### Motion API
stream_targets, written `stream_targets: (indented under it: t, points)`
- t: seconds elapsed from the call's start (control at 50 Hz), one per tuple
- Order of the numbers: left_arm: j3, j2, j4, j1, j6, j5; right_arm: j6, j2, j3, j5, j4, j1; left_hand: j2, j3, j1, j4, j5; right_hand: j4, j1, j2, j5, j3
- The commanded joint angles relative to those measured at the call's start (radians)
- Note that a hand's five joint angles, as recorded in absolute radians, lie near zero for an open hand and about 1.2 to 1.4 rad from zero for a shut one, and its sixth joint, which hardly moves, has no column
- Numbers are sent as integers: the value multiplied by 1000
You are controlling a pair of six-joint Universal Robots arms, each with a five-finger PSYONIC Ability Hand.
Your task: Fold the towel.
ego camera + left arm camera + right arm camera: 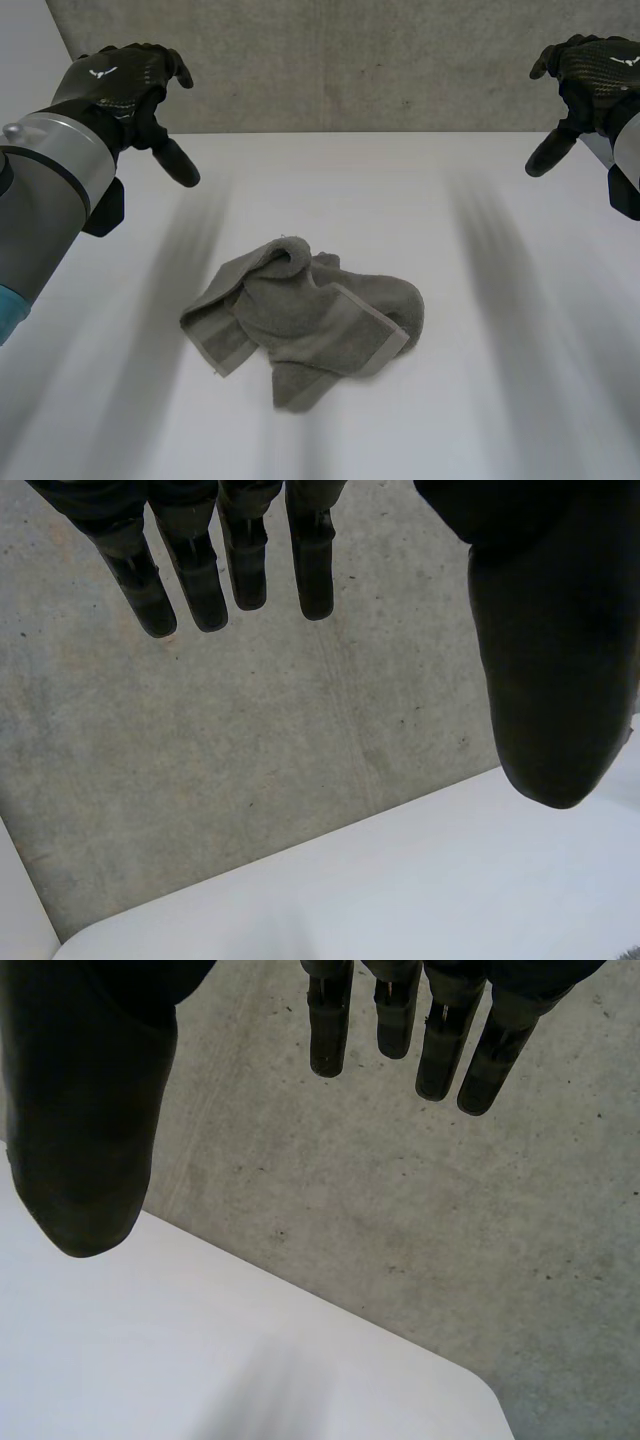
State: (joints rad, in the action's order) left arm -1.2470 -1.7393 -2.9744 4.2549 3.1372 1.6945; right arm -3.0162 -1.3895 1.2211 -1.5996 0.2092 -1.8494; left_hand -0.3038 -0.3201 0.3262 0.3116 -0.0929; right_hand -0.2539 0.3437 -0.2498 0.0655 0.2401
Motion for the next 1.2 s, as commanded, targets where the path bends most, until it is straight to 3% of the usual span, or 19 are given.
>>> stream_targets:
  t: [0.02,0.42,0.58,0.68,0.9,1.08,1.1,1.12,1.16,1.18,1.2]
  points:
    - [0,3,-2,3,-2,-2,-3,-2,3,1,-4,-1,58,74,-80,-66,22,79,-169,75,-66,-66]
    - [-19,-8,-5,3,15,-19,-21,3,3,30,-1,-5,58,74,-80,-66,22,79,-169,75,-66,-66]
    - [-146,-105,-14,-4,15,-19,-92,84,20,190,124,-36,40,57,-63,-48,4,79,-169,75,-66,-66]
    - [-277,-196,-84,2,14,-19,-242,181,69,329,161,-77,35,51,-57,-42,-2,79,-169,75,-66,-66]
    - [-376,-301,-270,3,17,-15,-326,336,144,363,90,-198,-21,-5,-1,13,-57,79,-169,75,-66,-66]
    - [-355,-361,-338,5,17,-13,-412,412,143,366,32,-272,-288,-272,266,281,-325,-424,334,-428,438,438]
    - [-351,-368,-351,3,17,-13,-414,412,141,360,16,-277,-431,-415,408,423,-467,-610,520,-614,624,624]
    - [-351,-368,-351,3,17,-13,-414,412,141,360,16,-277,-432,-416,410,424,-469,-612,522,-616,626,626]
    - [-345,-375,-380,5,15,-18,-414,409,127,356,-13,-277,-753,-737,731,746,-790,-986,896,-990,1000,1000]
    - [-345,-375,-380,5,15,-18,-414,409,127,356,-13,-277,-755,-739,733,747,-792,-988,898,-992,1002,1002]
    - [-344,-376,-399,5,15,-18,-414,405,117,354,-22,-269,-906,-890,884,899,-943,-1141,1051,-1145,1155,1155]
